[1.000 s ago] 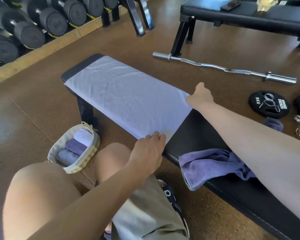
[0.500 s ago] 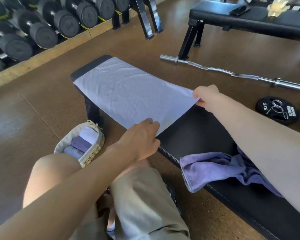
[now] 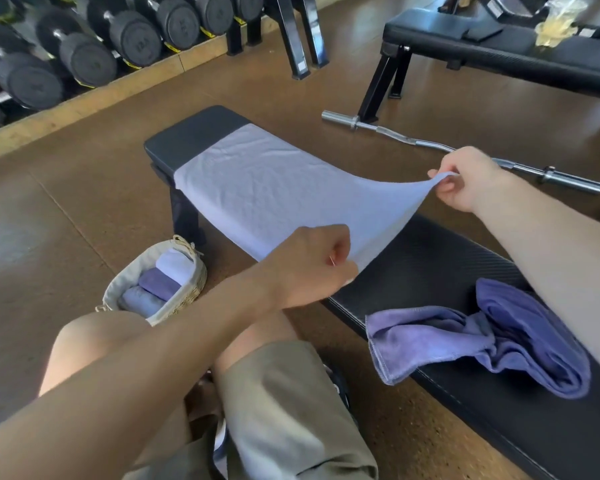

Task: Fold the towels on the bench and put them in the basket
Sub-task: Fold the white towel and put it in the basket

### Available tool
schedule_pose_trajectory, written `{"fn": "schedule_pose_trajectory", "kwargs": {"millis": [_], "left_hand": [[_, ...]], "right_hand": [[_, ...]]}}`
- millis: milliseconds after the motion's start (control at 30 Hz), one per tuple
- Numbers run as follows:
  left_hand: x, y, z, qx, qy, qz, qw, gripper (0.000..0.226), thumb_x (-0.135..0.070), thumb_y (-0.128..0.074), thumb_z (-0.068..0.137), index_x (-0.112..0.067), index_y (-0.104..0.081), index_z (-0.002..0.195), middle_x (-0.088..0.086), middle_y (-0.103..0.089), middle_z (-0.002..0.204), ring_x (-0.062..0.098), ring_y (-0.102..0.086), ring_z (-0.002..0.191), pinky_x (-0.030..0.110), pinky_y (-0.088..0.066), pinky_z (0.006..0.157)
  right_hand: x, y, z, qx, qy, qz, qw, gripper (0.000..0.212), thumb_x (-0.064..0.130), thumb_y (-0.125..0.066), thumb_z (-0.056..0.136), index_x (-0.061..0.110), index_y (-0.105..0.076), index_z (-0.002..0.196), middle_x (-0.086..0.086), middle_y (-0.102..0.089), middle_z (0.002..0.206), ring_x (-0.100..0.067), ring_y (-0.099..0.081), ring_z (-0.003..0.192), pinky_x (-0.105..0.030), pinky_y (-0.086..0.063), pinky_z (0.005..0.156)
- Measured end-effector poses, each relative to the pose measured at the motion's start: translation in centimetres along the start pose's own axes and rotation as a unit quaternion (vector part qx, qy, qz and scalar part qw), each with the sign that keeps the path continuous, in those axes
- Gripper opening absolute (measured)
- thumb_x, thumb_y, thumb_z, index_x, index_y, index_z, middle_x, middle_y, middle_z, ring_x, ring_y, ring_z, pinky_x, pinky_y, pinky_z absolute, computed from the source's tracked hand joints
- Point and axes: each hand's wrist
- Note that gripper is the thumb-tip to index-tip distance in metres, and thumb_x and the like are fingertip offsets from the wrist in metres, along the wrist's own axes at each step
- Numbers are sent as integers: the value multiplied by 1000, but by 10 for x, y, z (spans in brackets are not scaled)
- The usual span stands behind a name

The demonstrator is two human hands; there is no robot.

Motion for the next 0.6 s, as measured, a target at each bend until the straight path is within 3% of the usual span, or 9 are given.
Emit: {"fn": "schedule_pose_trajectory", "kwargs": {"millis": [67, 133, 233, 300, 333, 367, 400, 467, 600], "left_hand": [[7, 22, 9, -25, 34, -32, 999, 17, -21, -58, 90, -15, -48, 77, -8, -49, 72, 12, -43, 67, 26, -34, 61], [23, 46, 19, -39, 73, -76, 994, 21, -22, -57, 93, -17, -49, 74, -11, -47, 69, 8, -42, 65, 24, -32, 60], [55, 79, 29, -44, 105, -180, 977, 30, -21, -58, 87, -26, -50, 59, -16, -45, 60, 5, -44, 62, 23, -37, 65], [77, 96, 34, -59, 121, -257, 957, 44, -9, -54, 89, -28, -49, 50, -14, -44, 59, 5, -46, 59, 22, -44, 66], [91, 103, 37, -72, 136, -284, 946, 50, -4, -51, 91, -28, -49, 47, -12, -43, 59, 6, -47, 58, 21, -47, 64], [105, 111, 39, -89, 153, -306, 935, 51, -1, -50, 92, -27, -50, 48, -10, -44, 61, 7, -48, 59, 20, -50, 62], [121, 118, 41, -107, 168, -325, 925, 48, -1, -49, 92, -25, -50, 51, -6, -45, 64, 9, -50, 62, 22, -52, 64], [152, 131, 46, -134, 193, -349, 907, 36, -3, -49, 92, -18, -51, 59, 2, -48, 72, 16, -53, 70, 26, -55, 68], [206, 149, 62, -199, 256, -346, 880, 23, -1, -48, 92, -10, -53, 71, 5, -53, 76, 12, -62, 64, 25, -58, 64]], "right_hand": [[9, -13, 4, 36, 5, 65, 997, 22, -7, -36, 88, 6, -53, 90, -15, -58, 111, -11, -57, 58, -15, -41, 49], [18, -32, 7, 43, 51, 108, 992, 15, -8, -43, 90, 2, -54, 89, -14, -56, 107, -16, -66, 76, -17, -53, 60], [33, -76, 8, 121, 63, 123, 983, 27, 0, -46, 102, 10, -48, 77, -8, -47, 83, 1, -61, 61, -12, -48, 62], [44, -103, 5, 131, 77, 50, 987, 39, 18, -50, 106, 7, -49, 68, -9, -50, 81, -2, -60, 67, -18, -46, 73], [48, -119, 8, 163, 88, 27, 982, 33, 19, -56, 103, 7, -56, 72, -9, -58, 90, -8, -61, 78, -21, -48, 78], [51, -135, 16, 189, 82, 36, 978, 15, 11, -63, 98, 6, -65, 85, -9, -63, 105, -10, -63, 89, -21, -51, 80], [51, -153, 23, 180, 122, -1, 976, 10, 1, -68, 92, 3, -68, 102, -10, -63, 116, -12, -65, 95, -18, -54, 78], [57, -192, 32, 139, 170, -73, 973, 34, -8, -71, 85, 0, -66, 118, -12, -64, 111, -13, -69, 88, -16, -56, 69], [65, -259, 54, 112, 265, -225, 931, 19, 2, -67, 90, 11, -68, 106, -7, -67, 90, -13, -72, 70, -25, -62, 72]]}}
Point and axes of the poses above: each hand's wrist, its own z-axis towards the middle knuckle, its own y-axis out of the back of the hand, x = y × z
